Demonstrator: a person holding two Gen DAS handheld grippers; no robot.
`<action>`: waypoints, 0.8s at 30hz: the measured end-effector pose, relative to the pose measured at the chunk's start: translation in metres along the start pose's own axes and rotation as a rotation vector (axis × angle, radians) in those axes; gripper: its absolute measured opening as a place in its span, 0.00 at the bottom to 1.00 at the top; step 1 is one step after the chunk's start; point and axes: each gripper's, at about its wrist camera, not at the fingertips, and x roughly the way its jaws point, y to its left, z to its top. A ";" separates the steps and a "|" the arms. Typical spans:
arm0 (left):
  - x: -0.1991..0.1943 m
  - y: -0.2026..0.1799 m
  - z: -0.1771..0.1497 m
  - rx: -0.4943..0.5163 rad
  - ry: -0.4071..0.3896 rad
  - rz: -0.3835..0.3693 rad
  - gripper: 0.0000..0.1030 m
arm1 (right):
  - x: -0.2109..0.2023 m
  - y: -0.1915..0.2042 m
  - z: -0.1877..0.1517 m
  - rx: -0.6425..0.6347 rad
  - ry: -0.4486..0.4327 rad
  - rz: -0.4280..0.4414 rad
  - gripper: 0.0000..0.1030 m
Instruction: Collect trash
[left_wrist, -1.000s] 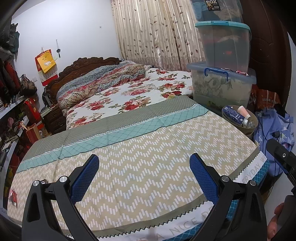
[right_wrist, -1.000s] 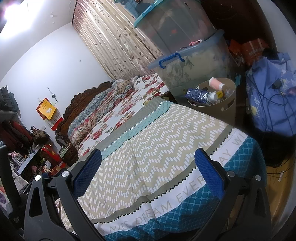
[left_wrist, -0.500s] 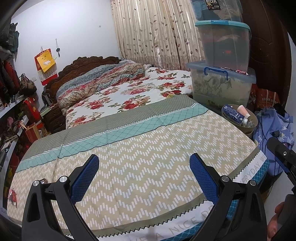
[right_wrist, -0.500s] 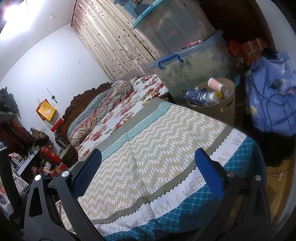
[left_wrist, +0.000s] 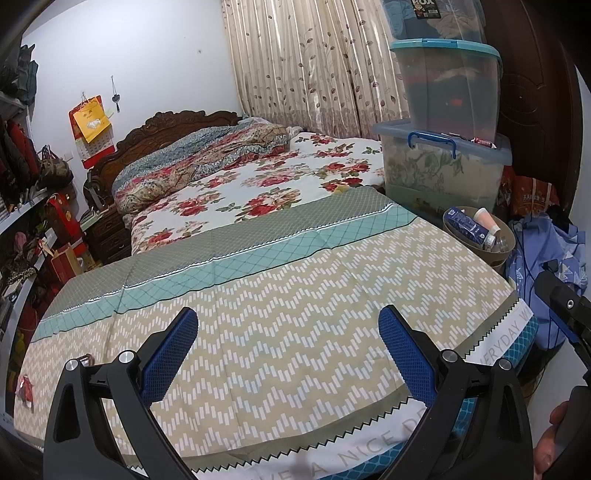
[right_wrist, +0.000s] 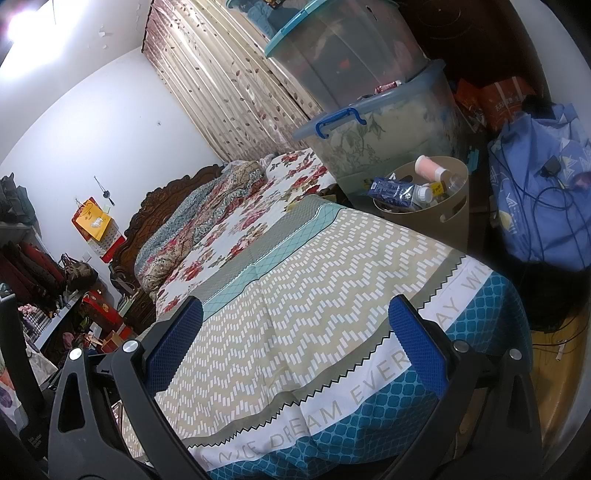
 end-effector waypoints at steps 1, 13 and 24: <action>0.000 0.000 -0.001 0.000 0.001 0.000 0.92 | 0.000 -0.001 0.001 -0.001 -0.001 0.000 0.97; 0.000 0.001 -0.002 0.000 0.001 0.001 0.92 | -0.001 -0.003 0.001 0.001 -0.005 -0.001 0.97; 0.000 0.001 -0.002 -0.001 0.001 0.001 0.92 | -0.001 -0.004 0.001 0.002 -0.006 -0.001 0.97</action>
